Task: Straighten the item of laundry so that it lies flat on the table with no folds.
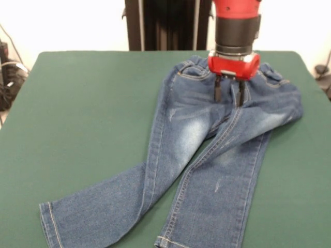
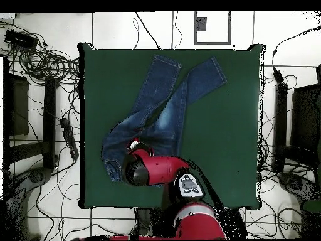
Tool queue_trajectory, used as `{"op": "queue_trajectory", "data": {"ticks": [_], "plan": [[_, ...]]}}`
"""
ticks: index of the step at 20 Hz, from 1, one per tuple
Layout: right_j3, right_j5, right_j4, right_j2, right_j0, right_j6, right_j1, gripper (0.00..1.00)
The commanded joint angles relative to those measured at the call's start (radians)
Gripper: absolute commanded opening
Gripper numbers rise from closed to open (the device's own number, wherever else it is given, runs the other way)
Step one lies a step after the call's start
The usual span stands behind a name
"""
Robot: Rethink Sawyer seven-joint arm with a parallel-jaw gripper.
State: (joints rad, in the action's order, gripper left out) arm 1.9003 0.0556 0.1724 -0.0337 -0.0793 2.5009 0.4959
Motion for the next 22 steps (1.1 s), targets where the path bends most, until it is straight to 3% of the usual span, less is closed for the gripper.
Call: {"op": "queue_trajectory", "data": {"ticks": [1, 9, 13, 17, 22], "plan": [[0.027, 0.010, 0.034, -0.084, -0.006, 0.055, -0.036, 1.00], [0.052, -0.083, 0.059, -0.146, -0.093, 0.029, 0.028, 1.00], [0.198, -0.199, 0.011, -0.178, -0.121, 0.060, 0.171, 1.00], [0.365, -0.290, -0.054, -0.295, -0.204, 0.094, 0.301, 1.00], [0.459, -0.377, -0.117, -0.389, -0.272, 0.072, 0.416, 1.00]]}}
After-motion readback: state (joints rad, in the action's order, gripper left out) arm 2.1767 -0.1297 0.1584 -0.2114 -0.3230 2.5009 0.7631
